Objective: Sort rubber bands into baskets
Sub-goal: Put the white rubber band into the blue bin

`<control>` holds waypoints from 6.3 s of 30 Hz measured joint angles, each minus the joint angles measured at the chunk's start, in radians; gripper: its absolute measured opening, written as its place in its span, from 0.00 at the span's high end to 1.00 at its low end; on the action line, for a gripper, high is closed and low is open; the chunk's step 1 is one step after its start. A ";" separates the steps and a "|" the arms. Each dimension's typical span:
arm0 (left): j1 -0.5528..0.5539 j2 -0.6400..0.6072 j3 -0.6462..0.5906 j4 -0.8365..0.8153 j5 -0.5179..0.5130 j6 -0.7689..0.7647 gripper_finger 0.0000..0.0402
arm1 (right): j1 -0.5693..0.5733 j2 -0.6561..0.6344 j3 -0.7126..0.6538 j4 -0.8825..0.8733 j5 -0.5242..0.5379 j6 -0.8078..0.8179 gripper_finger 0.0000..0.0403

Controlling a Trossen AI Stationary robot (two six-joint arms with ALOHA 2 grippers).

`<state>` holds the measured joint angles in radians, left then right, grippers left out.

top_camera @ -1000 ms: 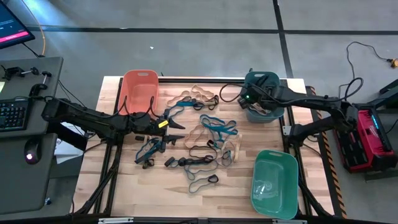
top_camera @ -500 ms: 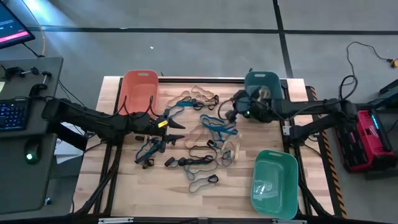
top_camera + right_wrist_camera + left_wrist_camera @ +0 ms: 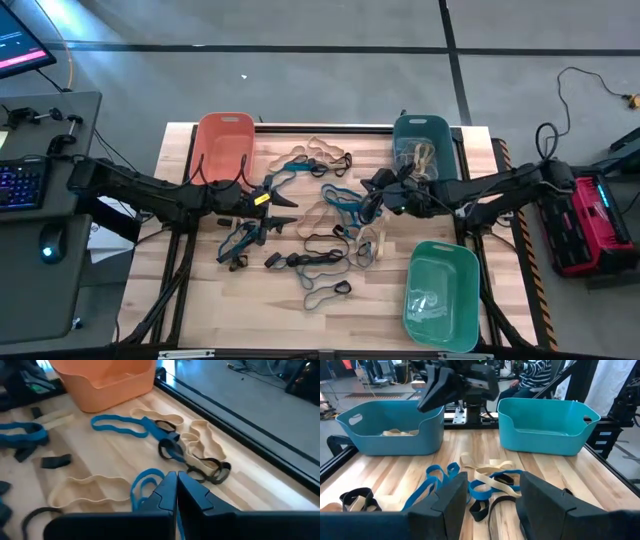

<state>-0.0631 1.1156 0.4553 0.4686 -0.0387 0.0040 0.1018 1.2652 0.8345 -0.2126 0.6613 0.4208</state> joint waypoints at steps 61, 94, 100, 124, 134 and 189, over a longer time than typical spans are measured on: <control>0.000 0.000 0.000 -0.039 -0.018 -0.002 0.57 | 0.197 0.338 0.003 -0.513 -0.150 1.013 0.62; -0.003 0.000 0.000 -0.038 -0.020 -0.011 0.57 | 0.162 0.343 0.190 -0.683 -0.187 0.867 1.00; -0.003 0.000 0.000 -0.038 -0.020 -0.010 0.57 | 0.162 0.343 0.161 -0.651 -0.265 0.921 0.92; -0.003 0.000 0.000 -0.038 -0.020 0.008 0.57 | 0.112 0.343 -0.065 -0.321 -0.179 0.898 0.73; -0.003 0.000 0.000 -0.039 -0.021 0.000 0.57 | 0.115 0.312 -0.064 -0.295 -0.171 0.838 0.96; -0.003 0.000 0.000 -0.039 -0.046 -0.018 0.57 | -0.309 0.168 0.424 -1.307 0.339 0.626 1.00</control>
<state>-0.0659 1.1152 0.4553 0.4298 -0.0844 -0.0143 -0.2067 1.4334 1.2584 -1.5201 1.0004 1.0470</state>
